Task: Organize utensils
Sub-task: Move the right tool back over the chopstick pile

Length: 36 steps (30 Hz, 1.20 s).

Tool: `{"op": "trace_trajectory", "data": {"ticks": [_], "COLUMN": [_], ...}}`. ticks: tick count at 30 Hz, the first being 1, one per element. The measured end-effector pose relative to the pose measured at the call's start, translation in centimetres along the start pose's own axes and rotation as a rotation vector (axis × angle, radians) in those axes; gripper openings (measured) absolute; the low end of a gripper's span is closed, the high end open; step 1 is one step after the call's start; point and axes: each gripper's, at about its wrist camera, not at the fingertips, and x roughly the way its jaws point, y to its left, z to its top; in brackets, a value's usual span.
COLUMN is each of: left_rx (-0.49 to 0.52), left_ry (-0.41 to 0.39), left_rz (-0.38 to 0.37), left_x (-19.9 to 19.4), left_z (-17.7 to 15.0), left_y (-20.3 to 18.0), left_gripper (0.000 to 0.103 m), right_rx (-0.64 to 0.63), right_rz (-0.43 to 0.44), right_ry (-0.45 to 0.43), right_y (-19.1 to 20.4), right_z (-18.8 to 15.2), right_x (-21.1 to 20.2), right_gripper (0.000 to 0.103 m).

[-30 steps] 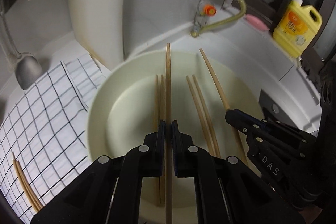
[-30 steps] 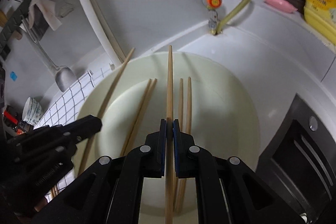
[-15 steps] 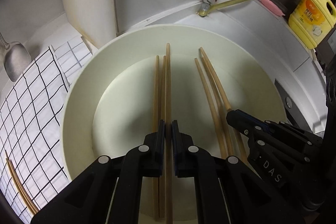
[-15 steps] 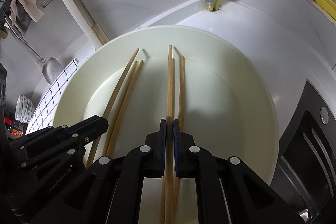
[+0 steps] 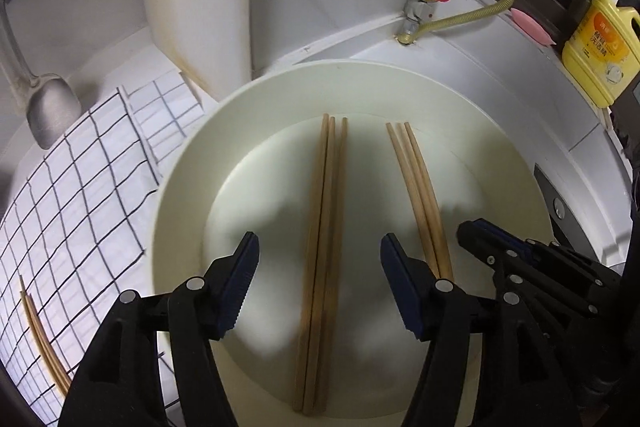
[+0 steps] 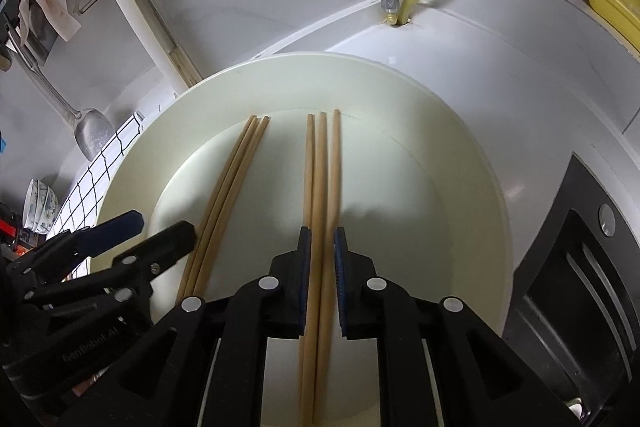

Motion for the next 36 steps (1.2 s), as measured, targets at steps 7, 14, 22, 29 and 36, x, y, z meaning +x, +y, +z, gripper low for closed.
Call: {"op": "trace_trajectory", "data": {"ticks": [7,14,22,29,36], "left_rx": [-0.019,-0.025,-0.046,-0.066,-0.103], "left_ry": [-0.020,-0.056,-0.088,-0.109,-0.123], "left_rz": [0.013,0.019,0.024,0.031,0.049], "left_x": [-1.7,-4.3,-7.4,-9.8,-12.1], "left_z": [-0.3,-1.1,-2.9,-4.8,-6.8], "left_y": [0.7,1.6,3.2,5.4,8.6], "left_gripper": [0.065,0.068,0.071,0.071,0.072], "right_rx": [0.007,-0.003,-0.020,-0.051,-0.089], "right_rz": [-0.005,-0.005,-0.004,0.010,0.045], "right_ry": [-0.015,-0.036,-0.053,-0.061,-0.068], "right_y": [0.1,1.1,2.8,5.5,9.2], "right_z": [-0.5,-1.6,-3.1,-4.3,-5.6], "right_x": [-1.3,-3.1,-5.5,-6.9,-7.8], "right_gripper": [0.018,0.022,0.028,0.032,0.035]}}
